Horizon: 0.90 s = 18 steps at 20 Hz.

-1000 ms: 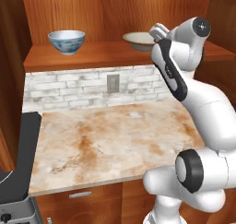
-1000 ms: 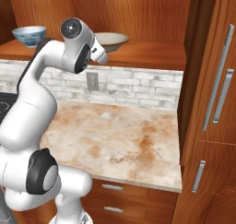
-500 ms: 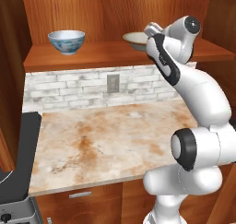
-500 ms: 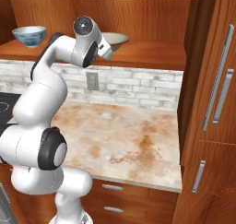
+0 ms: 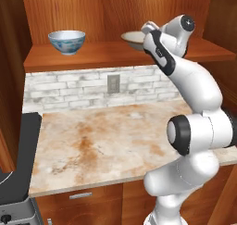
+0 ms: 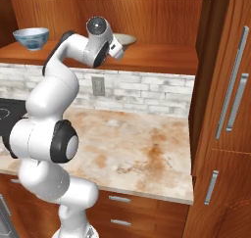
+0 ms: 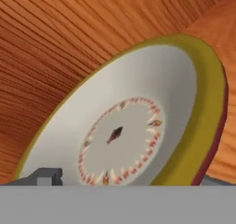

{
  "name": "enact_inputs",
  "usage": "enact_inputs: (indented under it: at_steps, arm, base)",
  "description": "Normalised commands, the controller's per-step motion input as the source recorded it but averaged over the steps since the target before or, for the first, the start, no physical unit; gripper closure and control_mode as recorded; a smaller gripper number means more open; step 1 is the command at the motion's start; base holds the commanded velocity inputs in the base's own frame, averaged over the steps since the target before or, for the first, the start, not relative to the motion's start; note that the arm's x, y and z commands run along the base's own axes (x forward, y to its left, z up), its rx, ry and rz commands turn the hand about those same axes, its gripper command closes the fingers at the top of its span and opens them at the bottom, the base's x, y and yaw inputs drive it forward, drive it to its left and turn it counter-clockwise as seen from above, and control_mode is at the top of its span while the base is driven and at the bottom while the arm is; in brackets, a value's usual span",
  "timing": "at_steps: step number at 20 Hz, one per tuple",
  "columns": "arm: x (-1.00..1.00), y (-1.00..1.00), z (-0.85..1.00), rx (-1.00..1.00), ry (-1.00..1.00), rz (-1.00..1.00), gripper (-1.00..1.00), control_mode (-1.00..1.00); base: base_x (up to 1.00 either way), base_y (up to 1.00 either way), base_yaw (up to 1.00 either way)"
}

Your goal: Take the smaller bowl and place it next to the appetizer plate on the dining counter , and place the larger bowl next to the plate with cooked food.

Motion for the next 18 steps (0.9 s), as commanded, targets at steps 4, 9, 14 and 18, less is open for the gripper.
enact_inputs:
  at_steps: [4, 9, 14, 18]
  arm:
    - [0.28, 0.00, -0.05, 0.00, 0.00, 0.01, 1.00, -1.00]
    - [-0.29, 0.06, -0.14, 0.00, 0.00, 0.00, 1.00, -1.00]
    - [-0.84, 0.39, -0.24, -0.01, -0.02, 0.04, 1.00, -1.00]
    - [-0.96, 0.11, 0.17, 0.00, -0.03, 0.00, 1.00, -1.00]
  base:
    - [0.00, 0.00, 0.00]
    - [0.00, 0.00, 0.00]
    - [0.00, 0.00, 0.00]
    - [0.00, 0.00, 0.00]
